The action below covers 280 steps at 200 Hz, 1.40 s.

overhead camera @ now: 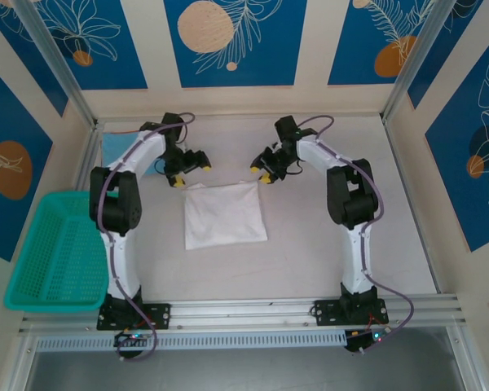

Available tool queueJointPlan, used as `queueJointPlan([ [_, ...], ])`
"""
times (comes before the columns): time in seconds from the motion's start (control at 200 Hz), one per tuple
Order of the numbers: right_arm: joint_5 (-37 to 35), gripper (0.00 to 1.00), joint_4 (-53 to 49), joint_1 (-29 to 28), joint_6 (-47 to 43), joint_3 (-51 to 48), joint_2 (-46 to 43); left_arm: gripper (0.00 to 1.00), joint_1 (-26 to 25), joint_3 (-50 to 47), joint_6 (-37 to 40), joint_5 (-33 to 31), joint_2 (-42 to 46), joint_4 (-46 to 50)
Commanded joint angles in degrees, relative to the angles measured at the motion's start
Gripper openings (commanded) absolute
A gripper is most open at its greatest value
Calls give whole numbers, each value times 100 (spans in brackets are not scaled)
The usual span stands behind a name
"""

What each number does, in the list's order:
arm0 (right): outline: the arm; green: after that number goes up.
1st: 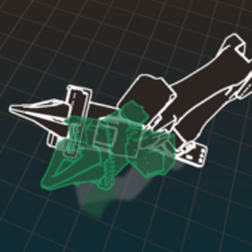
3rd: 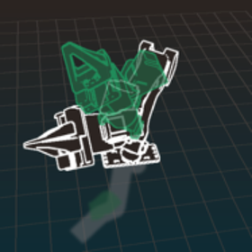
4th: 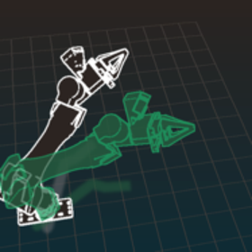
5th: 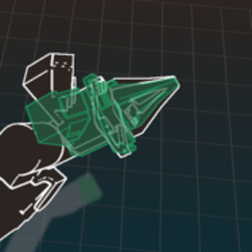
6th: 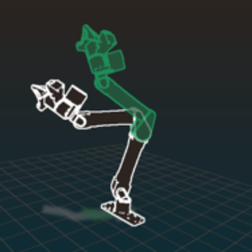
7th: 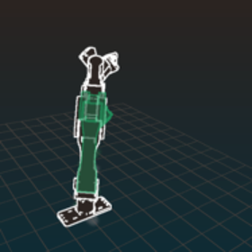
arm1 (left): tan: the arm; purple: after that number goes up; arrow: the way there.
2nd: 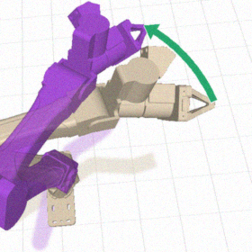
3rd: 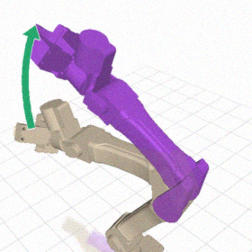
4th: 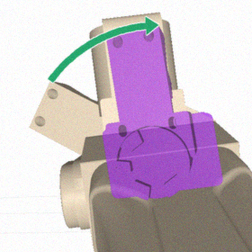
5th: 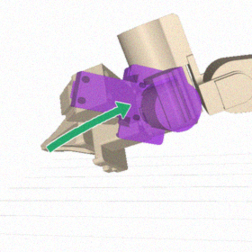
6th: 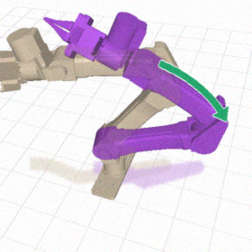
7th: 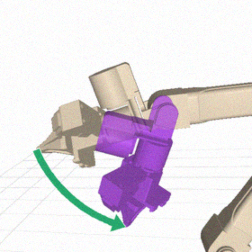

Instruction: Fold and stack the t-shirts

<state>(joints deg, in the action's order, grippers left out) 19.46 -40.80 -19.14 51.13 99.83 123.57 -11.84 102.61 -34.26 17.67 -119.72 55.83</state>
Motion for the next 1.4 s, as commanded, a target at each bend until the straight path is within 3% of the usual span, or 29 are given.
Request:
queueJointPlan([
  [0.0, 155, 49, -142, -85, -208, -364, -838, 94, 273, -331, 202, -60, 579, 288],
  [0.205, 181, 60, 538, -276, -627, -1693, -1940, 85, 256, -1880, 1183, 385, 1098, 140],
  [0.35, 222, 61, 803, -407, -879, -2354, -2490, 75, 116, -2630, 1507, 357, 1180, -65],
  [0.495, 336, 60, 917, -499, -951, -2809, -2839, 72, -227, -2743, 1399, 396, 1154, -385],
  [0.72, 340, 59, 652, -474, -1318, -3000, -3127, 57, -442, -2424, 1209, -451, 618, -228],
  [0.885, 299, 59, 586, -400, -1419, -3171, -3414, 57, -487, -2412, 1048, -1161, 583, -215],
  [0.95, 306, 59, 562, -364, -1440, -3232, -3482, 63, -498, -2421, 1036, -1376, 604, -207],
  [1.075, 322, 59, 477, -288, -1494, -3275, -3571, 73, -504, -2465, 1127, -1208, 729, -243],
  [1.395, 341, 59, 429, -219, -1536, -3206, -3513, 77, -496, -2412, 1359, -853, 1285, -222],
])
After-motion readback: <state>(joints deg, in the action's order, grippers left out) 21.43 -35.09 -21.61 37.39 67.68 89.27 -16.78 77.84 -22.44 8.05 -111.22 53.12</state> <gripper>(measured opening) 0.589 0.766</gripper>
